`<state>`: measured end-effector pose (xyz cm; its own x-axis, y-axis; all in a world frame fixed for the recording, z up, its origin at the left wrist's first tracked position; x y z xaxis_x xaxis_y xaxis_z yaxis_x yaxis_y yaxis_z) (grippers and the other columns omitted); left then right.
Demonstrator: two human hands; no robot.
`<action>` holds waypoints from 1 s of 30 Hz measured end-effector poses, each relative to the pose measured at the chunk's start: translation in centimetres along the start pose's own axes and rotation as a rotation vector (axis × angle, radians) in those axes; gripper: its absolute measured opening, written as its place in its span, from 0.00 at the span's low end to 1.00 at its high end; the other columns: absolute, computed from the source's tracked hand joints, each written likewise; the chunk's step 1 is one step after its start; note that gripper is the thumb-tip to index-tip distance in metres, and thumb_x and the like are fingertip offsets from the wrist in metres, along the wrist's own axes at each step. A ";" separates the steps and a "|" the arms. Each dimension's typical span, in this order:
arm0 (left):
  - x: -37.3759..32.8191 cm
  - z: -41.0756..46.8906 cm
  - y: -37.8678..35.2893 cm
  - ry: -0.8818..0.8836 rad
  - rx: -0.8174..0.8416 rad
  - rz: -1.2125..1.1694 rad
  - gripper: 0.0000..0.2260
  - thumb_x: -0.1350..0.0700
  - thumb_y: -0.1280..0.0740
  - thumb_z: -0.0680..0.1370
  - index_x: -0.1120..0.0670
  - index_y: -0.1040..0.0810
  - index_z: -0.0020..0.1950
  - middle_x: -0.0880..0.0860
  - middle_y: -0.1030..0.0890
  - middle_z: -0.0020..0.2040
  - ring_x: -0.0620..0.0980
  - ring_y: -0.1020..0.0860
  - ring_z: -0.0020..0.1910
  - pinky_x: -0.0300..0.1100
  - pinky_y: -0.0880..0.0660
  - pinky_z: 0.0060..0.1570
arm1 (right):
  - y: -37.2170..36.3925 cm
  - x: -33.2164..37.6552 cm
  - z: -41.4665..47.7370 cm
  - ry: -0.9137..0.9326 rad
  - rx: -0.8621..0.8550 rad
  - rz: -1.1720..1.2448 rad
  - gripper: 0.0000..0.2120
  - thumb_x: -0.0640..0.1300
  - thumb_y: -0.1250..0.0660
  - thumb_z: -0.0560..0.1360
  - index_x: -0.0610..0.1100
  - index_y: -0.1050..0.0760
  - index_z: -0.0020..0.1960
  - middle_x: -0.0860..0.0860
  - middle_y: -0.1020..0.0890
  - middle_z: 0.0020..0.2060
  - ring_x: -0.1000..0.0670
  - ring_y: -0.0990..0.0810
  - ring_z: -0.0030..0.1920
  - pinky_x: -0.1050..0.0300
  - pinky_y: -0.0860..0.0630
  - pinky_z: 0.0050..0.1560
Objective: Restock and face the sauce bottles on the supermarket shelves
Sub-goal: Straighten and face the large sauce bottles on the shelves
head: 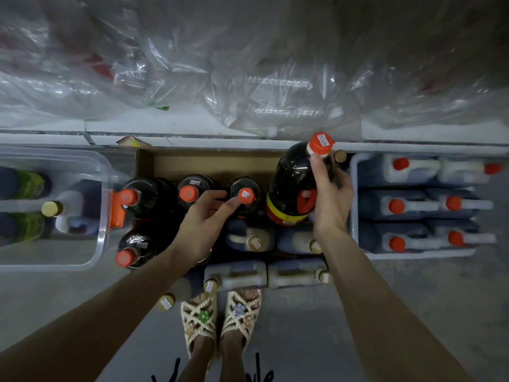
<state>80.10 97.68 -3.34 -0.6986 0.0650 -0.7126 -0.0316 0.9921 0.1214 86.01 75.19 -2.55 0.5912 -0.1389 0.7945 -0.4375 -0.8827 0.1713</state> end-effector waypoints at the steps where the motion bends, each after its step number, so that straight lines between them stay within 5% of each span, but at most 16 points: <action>1: -1.3 -0.8 -0.1 -0.011 0.008 -0.014 0.16 0.48 0.34 0.76 0.51 0.26 0.61 0.48 0.20 0.50 0.43 0.22 0.52 0.38 0.27 0.51 | 0.1 1.7 -0.9 0.014 0.001 -0.018 0.26 0.54 0.26 0.70 0.45 0.27 0.63 0.54 0.18 0.45 0.60 0.22 0.31 0.64 0.25 0.35; 5: -7.2 -4.6 -0.3 -0.079 0.062 -0.051 0.12 0.50 0.34 0.77 0.51 0.26 0.59 0.50 0.20 0.50 0.45 0.21 0.51 0.33 0.26 0.46 | 0.4 8.6 -5.5 0.073 0.096 -0.058 0.17 0.51 0.24 0.68 0.47 0.24 0.52 0.56 0.18 0.37 0.58 0.23 0.30 0.65 0.24 0.34; 7: -10.5 -6.9 -0.7 -0.115 0.118 -0.068 0.18 0.47 0.33 0.76 0.52 0.28 0.63 0.50 0.20 0.53 0.44 0.21 0.51 0.31 0.25 0.44 | 0.9 12.3 -8.3 0.094 0.134 -0.048 0.14 0.50 0.23 0.67 0.49 0.23 0.49 0.55 0.18 0.32 0.56 0.24 0.29 0.64 0.25 0.32; 11: -18.7 -12.2 -0.4 -0.249 0.232 -0.055 0.36 0.36 0.26 0.63 0.47 0.30 0.68 0.45 0.19 0.57 0.40 0.21 0.55 0.37 0.24 0.54 | 1.2 21.2 -14.8 0.123 0.254 -0.021 0.21 0.53 0.23 0.63 0.44 0.21 0.52 0.50 0.18 0.30 0.49 0.26 0.31 0.61 0.29 0.30; 16: -31.1 -20.0 2.4 -0.509 0.303 0.017 0.34 0.37 0.26 0.60 0.37 0.32 0.64 0.38 0.27 0.65 0.27 0.31 0.61 0.25 0.34 0.58 | 1.6 33.9 -23.7 0.267 0.419 -0.028 0.21 0.59 0.26 0.58 0.44 0.17 0.42 0.50 0.20 0.30 0.52 0.32 0.27 0.62 0.35 0.27; 20: -40.0 -26.9 4.8 -0.623 0.394 0.023 0.43 0.36 0.21 0.56 0.41 0.33 0.67 0.40 0.24 0.64 0.38 0.27 0.64 0.44 0.32 0.68 | 1.4 43.7 -30.8 0.402 0.536 -0.026 0.17 0.58 0.27 0.57 0.46 0.17 0.36 0.54 0.23 0.26 0.53 0.36 0.25 0.64 0.38 0.24; 25: -51.1 -36.7 8.5 -0.829 0.316 0.000 0.41 0.44 0.23 0.58 0.51 0.32 0.69 0.48 0.21 0.64 0.46 0.25 0.65 0.46 0.30 0.66 | 1.3 54.9 -39.8 0.583 0.628 -0.060 0.21 0.60 0.27 0.58 0.42 0.17 0.37 0.50 0.19 0.30 0.54 0.28 0.26 0.65 0.35 0.24; 27: -54.5 -39.9 10.4 -0.873 0.257 -0.018 0.38 0.46 0.24 0.58 0.51 0.29 0.66 0.48 0.20 0.61 0.47 0.23 0.62 0.44 0.27 0.63 | 0.9 58.7 -43.1 0.657 0.681 -0.076 0.14 0.56 0.27 0.65 0.45 0.17 0.36 0.51 0.16 0.34 0.55 0.21 0.31 0.65 0.29 0.28; 30: -58.1 -44.1 13.2 -0.931 0.144 -0.032 0.34 0.46 0.23 0.57 0.50 0.25 0.62 0.47 0.17 0.56 0.45 0.20 0.58 0.43 0.25 0.59 | 0.0 63.0 -47.5 0.744 0.759 -0.106 0.18 0.59 0.27 0.61 0.46 0.15 0.41 0.47 0.14 0.42 0.47 0.16 0.45 0.49 0.21 0.48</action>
<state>88.70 102.23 70.15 0.1549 0.0353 -0.9873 0.0909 0.9946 0.0498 91.08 87.78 75.18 -0.0728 0.0376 0.9966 0.2800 -0.9583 0.0566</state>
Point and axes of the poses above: each hand's wrist, its own z-axis towards the middle knuckle, its own y-axis out of the back of the hand, x = y × z, the point moved 7 cm from there along z, towards the middle knuckle
